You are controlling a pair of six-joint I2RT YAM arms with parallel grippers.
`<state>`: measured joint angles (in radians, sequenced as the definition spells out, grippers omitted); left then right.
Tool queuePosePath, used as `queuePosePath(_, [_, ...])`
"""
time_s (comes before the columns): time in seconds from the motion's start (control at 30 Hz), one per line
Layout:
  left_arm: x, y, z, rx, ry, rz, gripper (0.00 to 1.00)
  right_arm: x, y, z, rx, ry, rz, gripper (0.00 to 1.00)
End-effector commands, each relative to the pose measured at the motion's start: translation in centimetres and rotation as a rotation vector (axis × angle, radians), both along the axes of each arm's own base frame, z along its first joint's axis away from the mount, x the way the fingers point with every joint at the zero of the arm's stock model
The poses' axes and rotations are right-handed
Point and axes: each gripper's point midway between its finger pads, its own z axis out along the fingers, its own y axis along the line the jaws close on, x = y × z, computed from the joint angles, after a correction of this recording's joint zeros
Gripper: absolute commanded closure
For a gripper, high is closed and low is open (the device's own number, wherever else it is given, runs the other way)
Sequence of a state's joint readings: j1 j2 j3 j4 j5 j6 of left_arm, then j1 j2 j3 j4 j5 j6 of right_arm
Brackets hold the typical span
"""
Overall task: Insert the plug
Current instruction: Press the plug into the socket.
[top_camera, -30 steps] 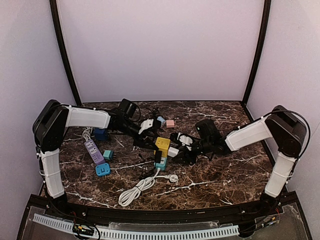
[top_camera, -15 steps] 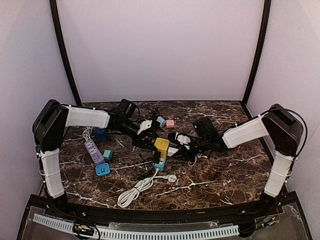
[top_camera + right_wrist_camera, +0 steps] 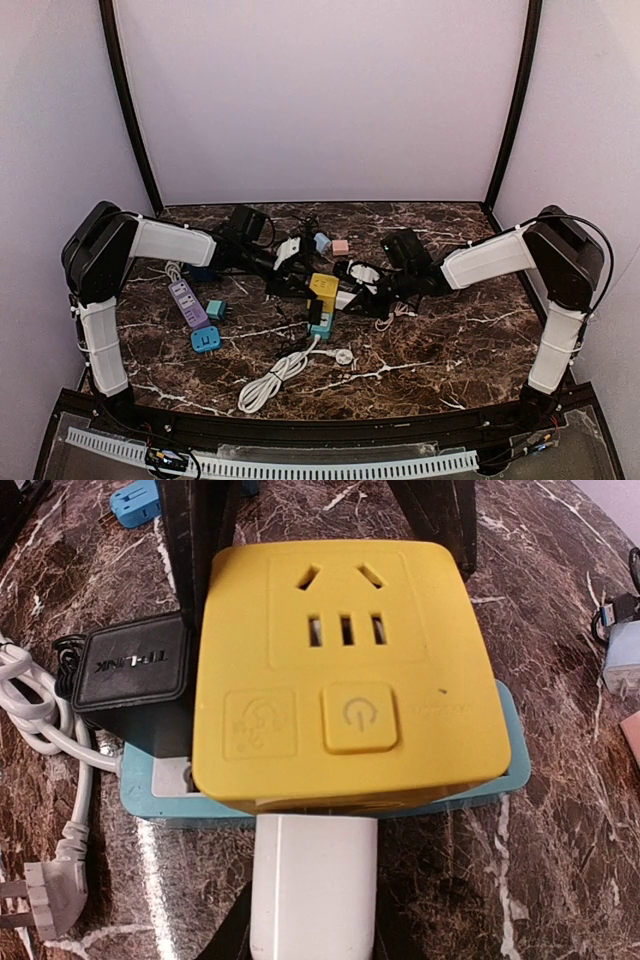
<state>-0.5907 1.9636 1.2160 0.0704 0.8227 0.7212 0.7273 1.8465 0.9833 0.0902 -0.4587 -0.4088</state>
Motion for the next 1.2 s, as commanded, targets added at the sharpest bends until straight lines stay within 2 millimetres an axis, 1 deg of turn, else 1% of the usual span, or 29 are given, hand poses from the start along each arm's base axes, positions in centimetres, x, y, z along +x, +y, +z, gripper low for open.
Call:
queuePosePath(0.0, [-4.0, -2.6, -1.2, -0.061, 0.102, -0.081, 0.99, -0.4, 5.5, 8.1, 0.278, -0.184, 0.150, 1.00])
queuePosePath(0.07, [-4.7, -2.7, -1.4, -0.066, 0.116, -0.100, 0.99, 0.1, 5.9, 8.5, 0.256, -0.197, 0.159, 1.00])
queuePosePath(0.13, [-5.5, -2.9, -1.6, -0.067, 0.130, -0.121, 0.99, 0.5, 6.2, 9.6, 0.255, -0.235, 0.166, 1.00])
queuePosePath(0.2, [-6.1, -3.0, -1.7, -0.076, 0.143, -0.136, 0.99, 0.3, 6.5, 10.3, 0.269, -0.264, 0.195, 1.00])
queuePosePath(0.33, [-6.9, -3.3, -1.4, -0.109, 0.166, -0.171, 0.99, -3.1, 7.1, 11.4, 0.359, -0.268, 0.381, 1.00])
queuePosePath(0.4, [-7.1, -3.3, -1.4, -0.115, 0.172, -0.179, 0.99, -3.9, 7.2, 11.9, 0.383, -0.260, 0.425, 1.00])
queuePosePath(0.5, [-6.9, -3.5, -1.0, -0.135, 0.169, -0.172, 0.99, -3.1, 6.9, 11.2, 0.367, -0.299, 0.389, 1.00])
queuePosePath(0.6, [-6.7, -3.7, -0.6, -0.153, 0.175, -0.155, 0.99, -2.0, 6.0, 10.6, 0.394, -0.315, 0.300, 1.00])
queuePosePath(0.73, [-7.0, -3.4, -1.3, -0.148, 0.162, -0.151, 0.99, -0.9, 6.0, 10.9, 0.409, -0.270, 0.206, 1.00])
queuePosePath(0.8, [-6.9, -3.5, -1.6, -0.144, 0.155, -0.144, 0.99, -0.4, 6.5, 11.4, 0.423, -0.283, 0.184, 1.00])
queuePosePath(0.97, [-6.7, -4.1, -1.6, -0.156, 0.138, -0.128, 0.99, -0.4, 7.6, 12.9, 0.432, -0.317, 0.198, 1.00])
queuePosePath(1.07, [-7.1, -4.0, -1.8, -0.154, 0.159, -0.134, 0.99, -0.7, 7.5, 13.2, 0.432, -0.324, 0.204, 1.00])
queuePosePath(1.13, [-7.3, -3.9, -1.7, -0.156, 0.169, -0.140, 0.99, -1.0, 7.3, 12.9, 0.425, -0.325, 0.210, 1.00])
queuePosePath(1.17, [-7.3, -3.8, -1.7, -0.155, 0.172, -0.137, 0.99, -1.1, 7.1, 12.9, 0.420, -0.329, 0.212, 0.95])
